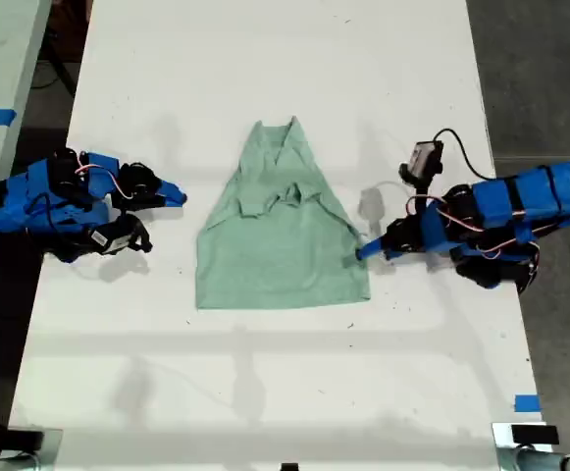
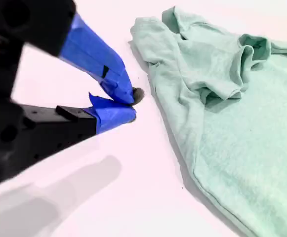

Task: Fold t shirt

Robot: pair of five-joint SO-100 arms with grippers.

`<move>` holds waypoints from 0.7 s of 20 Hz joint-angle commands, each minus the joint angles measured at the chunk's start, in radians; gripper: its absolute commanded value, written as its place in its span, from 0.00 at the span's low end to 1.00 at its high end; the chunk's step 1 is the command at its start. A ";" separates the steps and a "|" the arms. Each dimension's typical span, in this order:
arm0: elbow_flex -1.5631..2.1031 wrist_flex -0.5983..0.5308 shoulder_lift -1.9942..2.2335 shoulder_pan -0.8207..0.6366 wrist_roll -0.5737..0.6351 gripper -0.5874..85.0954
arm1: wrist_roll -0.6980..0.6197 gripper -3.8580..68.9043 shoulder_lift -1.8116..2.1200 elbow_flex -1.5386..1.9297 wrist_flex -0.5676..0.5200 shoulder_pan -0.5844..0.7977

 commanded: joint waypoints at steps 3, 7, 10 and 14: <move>0.011 -0.017 0.006 -0.008 0.002 0.01 | -0.005 0.42 -0.302 -0.057 -0.238 0.044; 0.011 -0.017 0.006 -0.008 0.002 0.01 | -0.037 0.39 -0.477 -0.048 -0.426 0.060; 0.011 -0.017 0.006 -0.006 0.002 0.01 | -0.044 0.26 -0.522 -0.071 -0.468 0.061; 0.011 -0.017 0.006 -0.006 0.002 0.01 | -0.054 0.06 -0.522 -0.158 -0.334 0.064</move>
